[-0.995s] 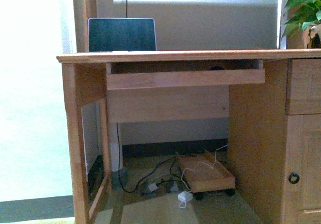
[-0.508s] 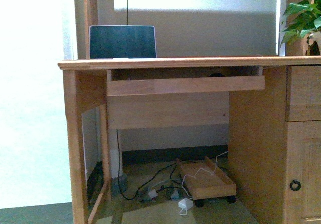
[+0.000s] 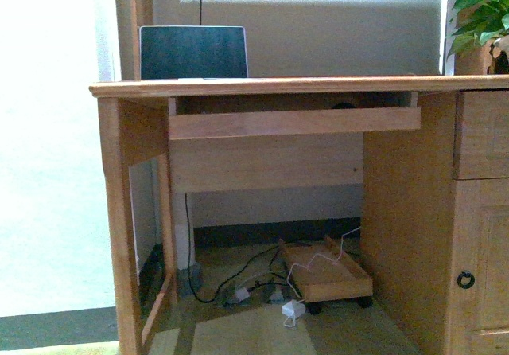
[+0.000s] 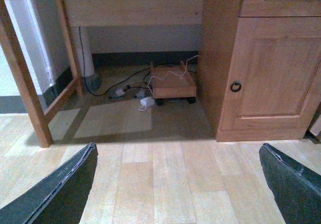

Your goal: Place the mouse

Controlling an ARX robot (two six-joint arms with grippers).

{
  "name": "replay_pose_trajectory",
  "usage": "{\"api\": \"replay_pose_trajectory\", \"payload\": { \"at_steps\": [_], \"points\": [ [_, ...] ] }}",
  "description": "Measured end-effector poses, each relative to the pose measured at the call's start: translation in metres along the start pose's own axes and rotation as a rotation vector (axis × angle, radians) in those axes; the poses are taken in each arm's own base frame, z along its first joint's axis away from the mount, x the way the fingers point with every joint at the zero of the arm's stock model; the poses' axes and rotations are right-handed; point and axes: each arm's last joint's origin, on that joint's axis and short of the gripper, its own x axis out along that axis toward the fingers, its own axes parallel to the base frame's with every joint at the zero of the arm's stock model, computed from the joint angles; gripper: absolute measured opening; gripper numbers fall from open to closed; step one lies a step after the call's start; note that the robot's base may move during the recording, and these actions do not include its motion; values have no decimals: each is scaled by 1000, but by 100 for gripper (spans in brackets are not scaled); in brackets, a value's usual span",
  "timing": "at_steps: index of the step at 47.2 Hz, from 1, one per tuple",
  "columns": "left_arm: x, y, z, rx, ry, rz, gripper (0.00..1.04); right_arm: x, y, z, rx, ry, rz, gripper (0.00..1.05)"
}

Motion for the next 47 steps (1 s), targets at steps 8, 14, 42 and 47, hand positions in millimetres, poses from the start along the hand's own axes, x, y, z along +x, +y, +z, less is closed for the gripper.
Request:
{"api": "replay_pose_trajectory", "payload": {
  "at_steps": [8, 14, 42, 47],
  "points": [
    [0, 0, 0, 0, 0, 0, 97, 0, 0, 0, 0, 0, 0, 97],
    [0, 0, 0, 0, 0, 0, 97, 0, 0, 0, 0, 0, 0, 97],
    [0, 0, 0, 0, 0, 1, 97, 0, 0, 0, 0, 0, 0, 97],
    [0, 0, 0, 0, 0, 0, 97, 0, 0, 0, 0, 0, 0, 97]
  ]
}}
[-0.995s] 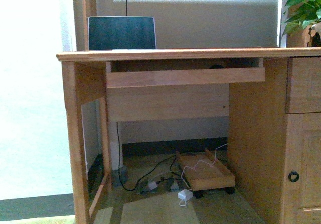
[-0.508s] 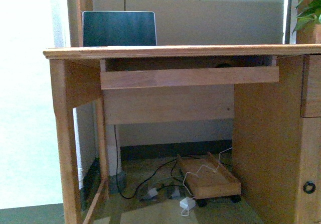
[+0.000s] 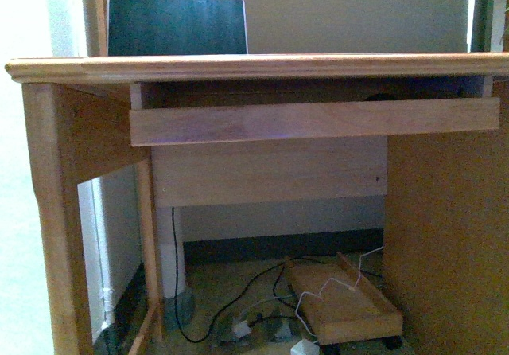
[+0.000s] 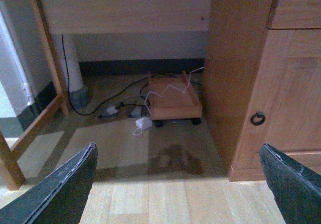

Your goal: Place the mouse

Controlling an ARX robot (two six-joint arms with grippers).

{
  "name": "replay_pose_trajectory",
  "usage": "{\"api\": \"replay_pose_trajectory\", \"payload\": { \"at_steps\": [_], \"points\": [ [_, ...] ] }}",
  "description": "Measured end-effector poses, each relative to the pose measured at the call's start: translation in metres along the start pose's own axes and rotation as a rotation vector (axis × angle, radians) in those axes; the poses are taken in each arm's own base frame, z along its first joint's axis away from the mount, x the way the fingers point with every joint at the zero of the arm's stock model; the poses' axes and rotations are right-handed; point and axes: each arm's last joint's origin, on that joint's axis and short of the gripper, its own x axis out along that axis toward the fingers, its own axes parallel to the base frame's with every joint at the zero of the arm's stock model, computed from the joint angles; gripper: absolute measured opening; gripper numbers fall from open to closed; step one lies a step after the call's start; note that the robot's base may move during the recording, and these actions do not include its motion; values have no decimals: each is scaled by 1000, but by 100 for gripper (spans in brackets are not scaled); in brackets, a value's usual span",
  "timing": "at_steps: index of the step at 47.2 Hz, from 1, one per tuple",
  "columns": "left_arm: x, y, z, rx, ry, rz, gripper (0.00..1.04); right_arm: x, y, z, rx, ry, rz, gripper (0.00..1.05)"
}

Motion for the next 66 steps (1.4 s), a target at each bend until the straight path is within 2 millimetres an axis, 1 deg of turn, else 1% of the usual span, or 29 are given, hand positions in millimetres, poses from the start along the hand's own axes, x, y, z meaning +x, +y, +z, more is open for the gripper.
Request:
{"api": "replay_pose_trajectory", "payload": {
  "at_steps": [63, 66],
  "points": [
    [0, 0, 0, 0, 0, 0, 97, 0, 0, 0, 0, 0, 0, 97],
    [0, -1, 0, -49, 48, -45, 97, 0, 0, 0, 0, 0, 0, 97]
  ]
}}
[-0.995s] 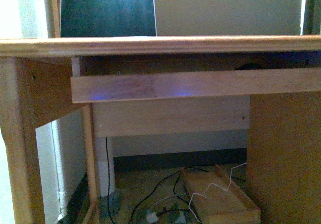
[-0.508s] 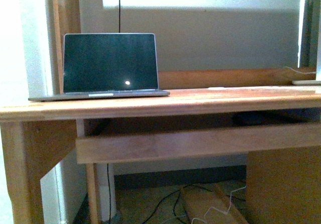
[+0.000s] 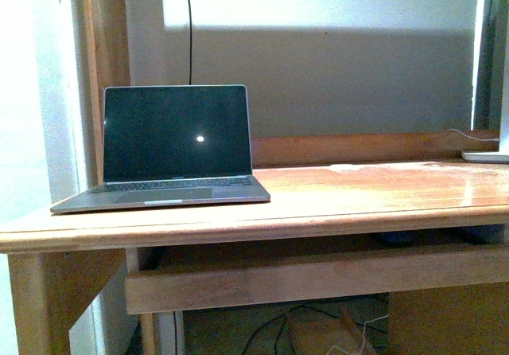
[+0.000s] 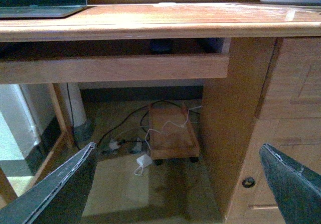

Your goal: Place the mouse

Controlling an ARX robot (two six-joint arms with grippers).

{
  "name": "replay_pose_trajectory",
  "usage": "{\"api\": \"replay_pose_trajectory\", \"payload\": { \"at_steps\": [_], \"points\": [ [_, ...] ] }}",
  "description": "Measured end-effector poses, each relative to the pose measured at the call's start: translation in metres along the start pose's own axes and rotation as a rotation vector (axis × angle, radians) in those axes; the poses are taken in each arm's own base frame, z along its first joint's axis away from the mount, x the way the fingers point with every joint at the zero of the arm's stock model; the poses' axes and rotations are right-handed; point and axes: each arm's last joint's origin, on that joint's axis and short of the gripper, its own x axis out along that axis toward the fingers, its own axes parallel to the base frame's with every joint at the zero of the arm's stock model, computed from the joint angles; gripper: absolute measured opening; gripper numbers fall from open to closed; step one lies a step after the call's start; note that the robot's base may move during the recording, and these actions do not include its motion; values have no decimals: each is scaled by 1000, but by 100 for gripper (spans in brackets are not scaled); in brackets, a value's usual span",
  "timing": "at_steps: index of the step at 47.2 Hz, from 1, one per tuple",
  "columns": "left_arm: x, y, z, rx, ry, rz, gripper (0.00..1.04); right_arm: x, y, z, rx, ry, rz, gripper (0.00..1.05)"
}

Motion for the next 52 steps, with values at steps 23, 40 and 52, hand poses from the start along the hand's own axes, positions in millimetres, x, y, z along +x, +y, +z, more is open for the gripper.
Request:
{"api": "replay_pose_trajectory", "payload": {
  "at_steps": [23, 40, 52],
  "points": [
    [99, -3, 0, 626, 3, -135, 97, 0, 0, 0, 0, 0, 0, 97],
    [195, 7, -32, 1169, -2, -369, 97, 0, 0, 0, 0, 0, 0, 97],
    [242, -9, -29, 1300, -175, -482, 97, 0, 0, 0, 0, 0, 0, 97]
  ]
}}
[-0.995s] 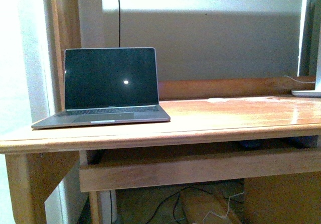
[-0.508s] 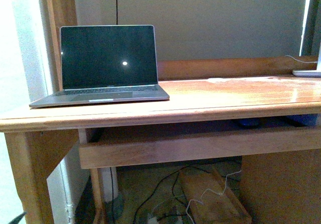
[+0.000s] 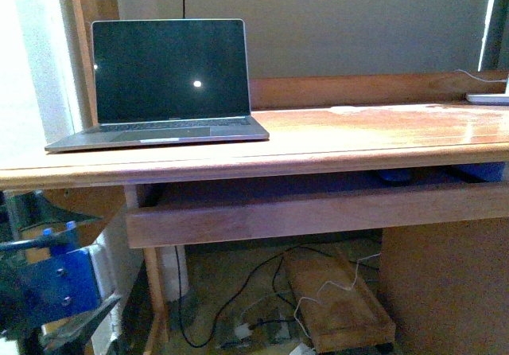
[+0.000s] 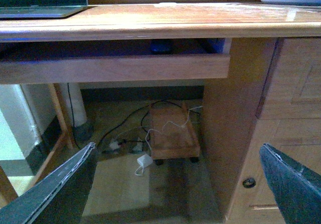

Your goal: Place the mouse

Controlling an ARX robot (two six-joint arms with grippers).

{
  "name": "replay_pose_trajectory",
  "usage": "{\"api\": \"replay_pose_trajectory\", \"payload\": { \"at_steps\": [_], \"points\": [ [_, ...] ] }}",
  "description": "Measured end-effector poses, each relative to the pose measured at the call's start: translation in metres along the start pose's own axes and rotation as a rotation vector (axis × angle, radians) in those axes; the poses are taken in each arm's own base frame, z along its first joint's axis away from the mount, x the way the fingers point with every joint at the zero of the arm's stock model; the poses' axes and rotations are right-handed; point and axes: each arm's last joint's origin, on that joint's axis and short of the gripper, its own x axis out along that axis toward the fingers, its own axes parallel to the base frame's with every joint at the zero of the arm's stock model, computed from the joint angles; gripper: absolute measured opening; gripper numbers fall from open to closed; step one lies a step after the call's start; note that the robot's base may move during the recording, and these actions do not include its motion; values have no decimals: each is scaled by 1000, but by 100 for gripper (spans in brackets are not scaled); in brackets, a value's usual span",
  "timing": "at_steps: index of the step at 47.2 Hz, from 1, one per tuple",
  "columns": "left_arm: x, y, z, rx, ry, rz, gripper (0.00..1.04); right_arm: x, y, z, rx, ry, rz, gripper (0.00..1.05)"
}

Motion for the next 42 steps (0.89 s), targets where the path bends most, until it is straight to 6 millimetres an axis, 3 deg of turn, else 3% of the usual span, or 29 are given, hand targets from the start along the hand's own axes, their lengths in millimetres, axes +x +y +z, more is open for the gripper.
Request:
{"api": "replay_pose_trajectory", "payload": {
  "at_steps": [9, 19, 34, 42],
  "points": [
    [43, 14, 8, 70, -79, 22, 97, 0, 0, 0, 0, 0, 0, 97],
    [81, 5, -3, 94, -77, -3, 97, 0, 0, 0, 0, 0, 0, 97],
    [107, -11, -13, 167, -49, 9, 97, 0, 0, 0, 0, 0, 0, 97],
    [99, -17, -4, 58, 92, -134, 97, 0, 0, 0, 0, 0, 0, 97]
  ]
}}
